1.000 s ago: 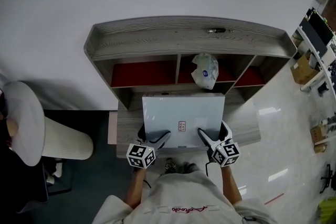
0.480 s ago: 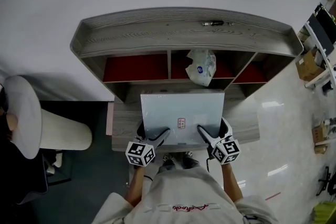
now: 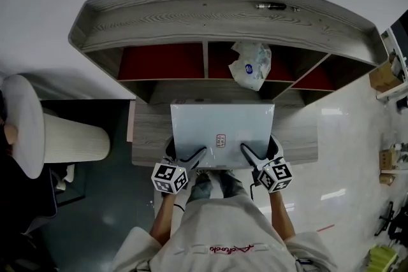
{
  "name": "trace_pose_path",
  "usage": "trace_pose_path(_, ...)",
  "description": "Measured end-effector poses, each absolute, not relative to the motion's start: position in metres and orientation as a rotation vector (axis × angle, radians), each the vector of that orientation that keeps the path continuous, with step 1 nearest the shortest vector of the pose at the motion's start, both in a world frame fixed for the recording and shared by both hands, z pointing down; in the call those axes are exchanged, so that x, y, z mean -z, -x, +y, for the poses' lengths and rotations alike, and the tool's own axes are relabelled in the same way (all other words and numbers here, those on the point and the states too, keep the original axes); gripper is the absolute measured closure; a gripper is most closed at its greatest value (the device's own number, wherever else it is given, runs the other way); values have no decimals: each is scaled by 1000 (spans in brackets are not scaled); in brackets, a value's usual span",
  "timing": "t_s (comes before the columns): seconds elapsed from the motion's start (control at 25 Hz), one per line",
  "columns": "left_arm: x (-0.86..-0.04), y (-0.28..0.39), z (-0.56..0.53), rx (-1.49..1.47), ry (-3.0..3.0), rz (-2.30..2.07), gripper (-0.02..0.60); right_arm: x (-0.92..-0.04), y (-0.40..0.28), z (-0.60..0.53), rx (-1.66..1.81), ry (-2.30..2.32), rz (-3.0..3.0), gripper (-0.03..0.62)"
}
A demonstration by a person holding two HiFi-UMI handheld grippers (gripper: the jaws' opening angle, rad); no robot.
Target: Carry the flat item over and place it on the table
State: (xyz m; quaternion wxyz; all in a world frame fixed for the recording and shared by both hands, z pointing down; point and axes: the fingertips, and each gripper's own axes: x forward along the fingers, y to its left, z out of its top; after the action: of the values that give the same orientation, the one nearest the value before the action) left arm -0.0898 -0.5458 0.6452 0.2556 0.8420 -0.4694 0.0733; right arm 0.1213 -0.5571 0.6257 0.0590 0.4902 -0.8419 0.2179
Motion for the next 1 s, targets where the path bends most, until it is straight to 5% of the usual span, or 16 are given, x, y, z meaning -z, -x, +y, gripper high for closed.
trace_pose_path(1.0,-758,77,-571,-327,-2084,-1189,60,-740,-133,-587,-904,-1403,-2369,129)
